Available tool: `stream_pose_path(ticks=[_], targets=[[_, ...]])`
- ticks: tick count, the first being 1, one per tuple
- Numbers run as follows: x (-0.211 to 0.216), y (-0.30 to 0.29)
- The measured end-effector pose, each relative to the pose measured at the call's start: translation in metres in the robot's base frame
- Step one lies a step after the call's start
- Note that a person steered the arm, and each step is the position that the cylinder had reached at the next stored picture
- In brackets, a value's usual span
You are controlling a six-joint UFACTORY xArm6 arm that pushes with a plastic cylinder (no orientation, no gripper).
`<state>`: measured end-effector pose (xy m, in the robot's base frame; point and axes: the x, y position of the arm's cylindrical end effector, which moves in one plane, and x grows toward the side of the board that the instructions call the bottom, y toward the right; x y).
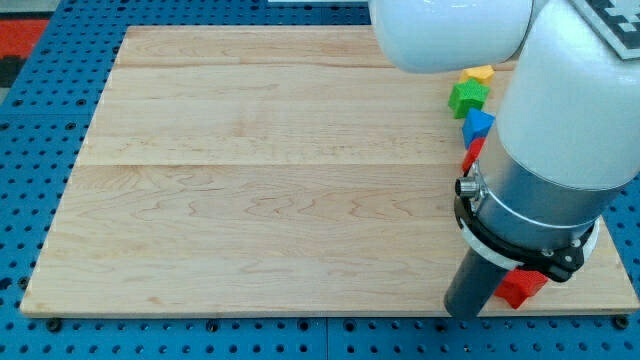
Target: Adjust the blue blocks and red circle in a vertical line
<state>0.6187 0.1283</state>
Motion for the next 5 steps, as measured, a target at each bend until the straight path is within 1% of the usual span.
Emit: stream_pose_path(ticks=[3, 4, 5], targets=[[0.000, 0.024], [-0.021, 0.004], [-0.092, -0.032]])
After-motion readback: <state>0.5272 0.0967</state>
